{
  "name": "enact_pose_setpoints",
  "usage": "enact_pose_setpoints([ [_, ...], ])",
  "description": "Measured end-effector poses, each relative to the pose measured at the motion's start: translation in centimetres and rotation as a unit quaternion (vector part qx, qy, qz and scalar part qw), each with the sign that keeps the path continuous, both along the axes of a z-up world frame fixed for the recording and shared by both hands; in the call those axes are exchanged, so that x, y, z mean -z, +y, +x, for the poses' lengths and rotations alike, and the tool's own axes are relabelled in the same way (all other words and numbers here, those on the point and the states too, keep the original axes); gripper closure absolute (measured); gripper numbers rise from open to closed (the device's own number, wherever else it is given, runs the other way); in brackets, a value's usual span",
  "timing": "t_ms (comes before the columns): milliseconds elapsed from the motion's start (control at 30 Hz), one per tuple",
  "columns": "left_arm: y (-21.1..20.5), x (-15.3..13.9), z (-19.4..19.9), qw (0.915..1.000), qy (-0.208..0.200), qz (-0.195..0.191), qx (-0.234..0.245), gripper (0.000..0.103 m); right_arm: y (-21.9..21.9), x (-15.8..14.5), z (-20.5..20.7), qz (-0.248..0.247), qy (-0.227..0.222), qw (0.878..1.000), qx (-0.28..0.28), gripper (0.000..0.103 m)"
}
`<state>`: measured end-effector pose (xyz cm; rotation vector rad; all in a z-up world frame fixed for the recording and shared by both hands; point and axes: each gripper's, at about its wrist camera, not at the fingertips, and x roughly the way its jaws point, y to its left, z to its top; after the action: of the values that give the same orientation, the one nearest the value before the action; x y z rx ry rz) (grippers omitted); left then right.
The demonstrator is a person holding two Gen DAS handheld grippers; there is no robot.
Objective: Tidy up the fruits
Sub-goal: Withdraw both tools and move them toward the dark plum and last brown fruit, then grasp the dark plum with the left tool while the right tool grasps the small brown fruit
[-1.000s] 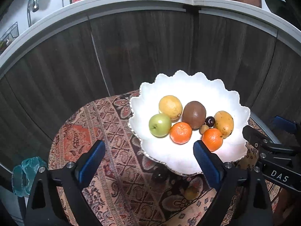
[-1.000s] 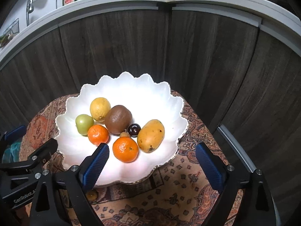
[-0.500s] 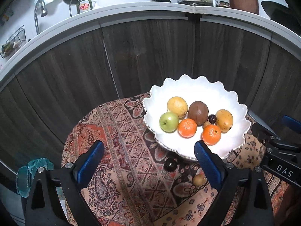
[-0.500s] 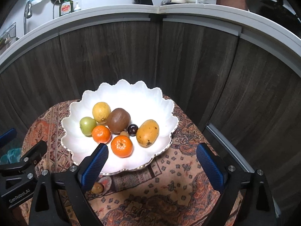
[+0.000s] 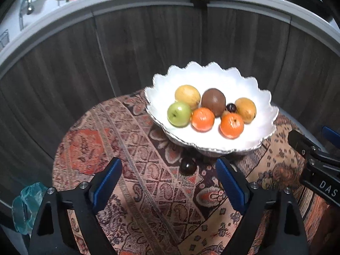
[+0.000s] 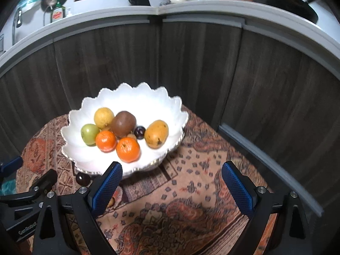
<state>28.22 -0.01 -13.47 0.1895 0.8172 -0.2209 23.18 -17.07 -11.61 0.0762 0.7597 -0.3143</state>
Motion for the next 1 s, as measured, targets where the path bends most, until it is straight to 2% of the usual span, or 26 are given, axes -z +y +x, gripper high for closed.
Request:
enact_pose_setpoints([
  [300, -0.6, 3.7, 2.5, 0.9981, 0.032, -0.005, 0.052, 0.027, 0.9, 3.2, 0.7, 0.003, 0.025, 1.000, 0.013, 0.008],
  [500, -1.6, 6.1, 3.8, 0.9952, 0.057, -0.002, 0.079, 0.039, 0.8, 4.6, 1.4, 0.003, 0.037, 0.999, 0.022, 0.008],
  [633, -1.8, 6.9, 4.0, 0.9945, 0.061, 0.000, 0.085, 0.043, 0.7, 5.5, 1.7, 0.004, 0.045, 0.999, 0.024, 0.008],
  [1000, -3.0, 7.8, 5.0, 0.9922, 0.068, 0.001, 0.105, 0.071, 0.4, 6.5, 2.2, 0.011, 0.059, 0.998, 0.028, 0.008],
])
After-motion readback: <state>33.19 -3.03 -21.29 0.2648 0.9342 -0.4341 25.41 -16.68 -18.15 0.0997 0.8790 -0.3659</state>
